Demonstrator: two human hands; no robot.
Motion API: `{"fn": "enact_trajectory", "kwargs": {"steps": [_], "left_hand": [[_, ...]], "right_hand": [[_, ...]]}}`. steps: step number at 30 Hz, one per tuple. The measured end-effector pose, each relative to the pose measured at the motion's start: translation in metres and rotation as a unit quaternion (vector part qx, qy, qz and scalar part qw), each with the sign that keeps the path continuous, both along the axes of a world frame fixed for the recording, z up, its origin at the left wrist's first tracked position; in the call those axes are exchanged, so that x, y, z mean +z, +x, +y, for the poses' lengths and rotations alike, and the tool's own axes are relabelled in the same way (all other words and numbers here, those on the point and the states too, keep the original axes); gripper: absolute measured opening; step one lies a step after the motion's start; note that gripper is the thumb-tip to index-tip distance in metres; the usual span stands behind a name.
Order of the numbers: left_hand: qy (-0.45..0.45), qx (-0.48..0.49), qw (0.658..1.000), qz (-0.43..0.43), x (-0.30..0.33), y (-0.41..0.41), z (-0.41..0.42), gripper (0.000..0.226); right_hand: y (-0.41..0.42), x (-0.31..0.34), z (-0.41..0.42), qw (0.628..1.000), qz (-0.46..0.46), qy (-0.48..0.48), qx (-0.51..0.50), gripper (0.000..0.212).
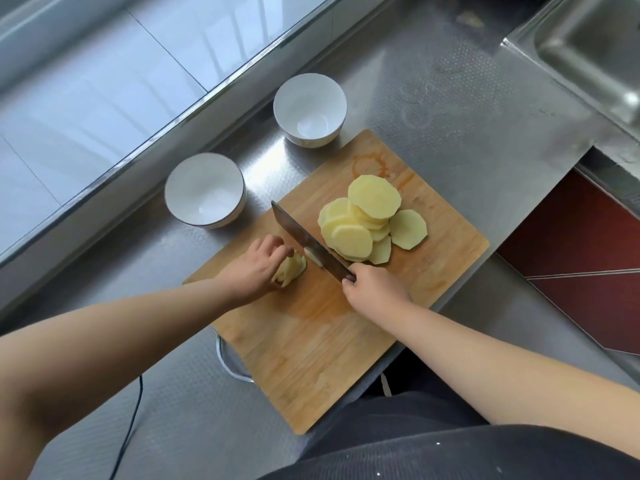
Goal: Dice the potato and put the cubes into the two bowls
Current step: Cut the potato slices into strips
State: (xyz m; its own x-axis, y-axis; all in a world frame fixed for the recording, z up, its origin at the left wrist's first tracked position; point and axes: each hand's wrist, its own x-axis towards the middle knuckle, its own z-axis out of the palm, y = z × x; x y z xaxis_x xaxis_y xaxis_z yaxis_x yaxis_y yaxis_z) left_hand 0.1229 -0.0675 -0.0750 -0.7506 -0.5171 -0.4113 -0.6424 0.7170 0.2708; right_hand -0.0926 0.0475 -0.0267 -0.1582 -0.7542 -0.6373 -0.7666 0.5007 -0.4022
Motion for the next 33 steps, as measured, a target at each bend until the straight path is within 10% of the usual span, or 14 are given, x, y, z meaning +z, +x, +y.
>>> {"fn": "enact_trajectory", "kwargs": {"steps": [8,17,26,33], "left_hand": [[-0.023,-0.054,0.998,0.034,0.001,0.007,-0.007,0.060],[-0.101,-0.111,0.986,0.075,0.002,-0.006,-0.005,0.093],[-0.088,0.172,0.978,0.080,0.013,-0.058,0.001,0.030],[0.142,0.406,0.898,0.088,0.013,-0.074,-0.002,0.014]], "right_hand": [[0.007,-0.001,0.007,1.000,-0.020,0.003,0.004,0.026],[0.003,0.002,0.004,0.999,-0.034,0.016,-0.030,0.025],[0.009,0.004,-0.004,0.981,-0.121,0.002,-0.149,0.013],[0.014,0.005,-0.006,0.977,-0.133,-0.022,-0.167,0.018]]}}
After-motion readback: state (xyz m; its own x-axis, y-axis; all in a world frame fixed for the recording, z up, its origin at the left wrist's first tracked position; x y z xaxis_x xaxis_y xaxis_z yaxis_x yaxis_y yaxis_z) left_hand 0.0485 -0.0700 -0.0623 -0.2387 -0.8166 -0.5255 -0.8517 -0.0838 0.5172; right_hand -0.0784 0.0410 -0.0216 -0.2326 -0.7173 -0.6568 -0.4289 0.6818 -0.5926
